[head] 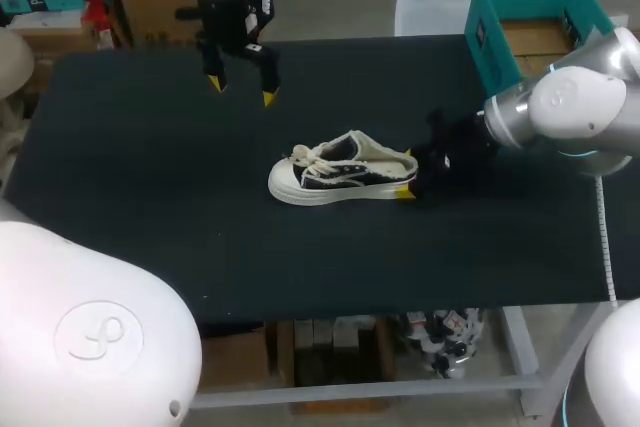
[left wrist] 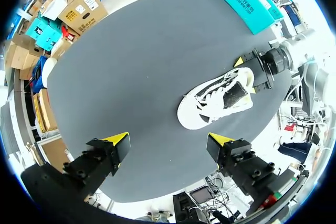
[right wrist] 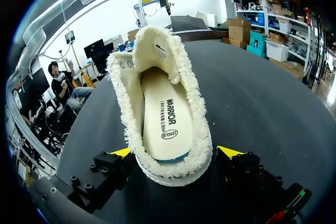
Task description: Open the shoe tongue, take the insole out of the shoe, put the insole back into the shoe, and pack the shoe into the shoebox
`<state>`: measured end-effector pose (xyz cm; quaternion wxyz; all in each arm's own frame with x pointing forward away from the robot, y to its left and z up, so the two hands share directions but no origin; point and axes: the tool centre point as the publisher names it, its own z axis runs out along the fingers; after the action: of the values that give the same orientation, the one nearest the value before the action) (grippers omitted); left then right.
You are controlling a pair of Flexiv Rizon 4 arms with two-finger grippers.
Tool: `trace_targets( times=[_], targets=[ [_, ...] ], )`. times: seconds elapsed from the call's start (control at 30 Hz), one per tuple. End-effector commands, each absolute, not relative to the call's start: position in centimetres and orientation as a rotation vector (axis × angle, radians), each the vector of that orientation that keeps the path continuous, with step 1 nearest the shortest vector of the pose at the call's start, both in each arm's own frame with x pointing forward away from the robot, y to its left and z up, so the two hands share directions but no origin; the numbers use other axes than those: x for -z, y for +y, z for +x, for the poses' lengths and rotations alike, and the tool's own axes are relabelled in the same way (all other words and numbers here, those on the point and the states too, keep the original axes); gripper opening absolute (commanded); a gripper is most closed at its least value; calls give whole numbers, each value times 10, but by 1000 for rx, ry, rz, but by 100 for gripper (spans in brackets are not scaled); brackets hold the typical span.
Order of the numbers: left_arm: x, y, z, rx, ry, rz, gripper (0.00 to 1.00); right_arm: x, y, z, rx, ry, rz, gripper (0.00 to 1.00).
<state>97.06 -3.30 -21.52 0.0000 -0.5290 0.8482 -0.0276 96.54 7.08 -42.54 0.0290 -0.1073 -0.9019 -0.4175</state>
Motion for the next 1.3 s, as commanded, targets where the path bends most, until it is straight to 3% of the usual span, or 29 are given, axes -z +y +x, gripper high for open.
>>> trace_targets(
  times=[0.03, 0.07, 0.1, 0.13, 0.17, 0.5, 0.53, 0.57, 0.6, 1.2, 1.23, 1.27, 1.3],
  targets=[
    [216, -33, 969, 100, 2659, -1667, 100, 434, 73, 971, 1293, -2766, -324, 100],
    [216, -33, 969, 102, 2660, -1668, 100, 435, 73, 971, 1292, -2764, -324, 73],
    [216, -34, 970, 104, 2660, -1670, 100, 435, 73, 971, 1294, -2761, -323, 30],
    [217, -34, 970, 104, 2661, -1670, 100, 435, 73, 970, 1295, -2760, -322, 21],
    [217, -35, 970, 104, 2661, -1671, 100, 436, 73, 970, 1297, -2759, -323, 0],
    [220, -39, 971, 110, 2676, -1668, 100, 438, 72, 965, 1312, -2750, -318, 0],
    [220, -40, 971, 109, 2677, -1668, 100, 438, 71, 965, 1317, -2746, -313, 4],
    [220, -40, 971, 109, 2678, -1667, 100, 438, 72, 964, 1315, -2746, -311, 46],
    [220, -40, 971, 108, 2679, -1667, 100, 438, 72, 964, 1316, -2741, -307, 100],
    [223, -44, 969, 111, 2675, -1676, 100, 443, 91, 965, 1313, -2705, -242, 100],
    [223, -44, 969, 113, 2675, -1677, 100, 443, 91, 964, 1317, -2701, -240, 84],
    [224, -45, 969, 113, 2675, -1677, 100, 443, 91, 964, 1319, -2701, -240, 49],
    [224, -45, 968, 113, 2675, -1677, 100, 444, 91, 964, 1320, -2700, -239, 0]
  ],
)
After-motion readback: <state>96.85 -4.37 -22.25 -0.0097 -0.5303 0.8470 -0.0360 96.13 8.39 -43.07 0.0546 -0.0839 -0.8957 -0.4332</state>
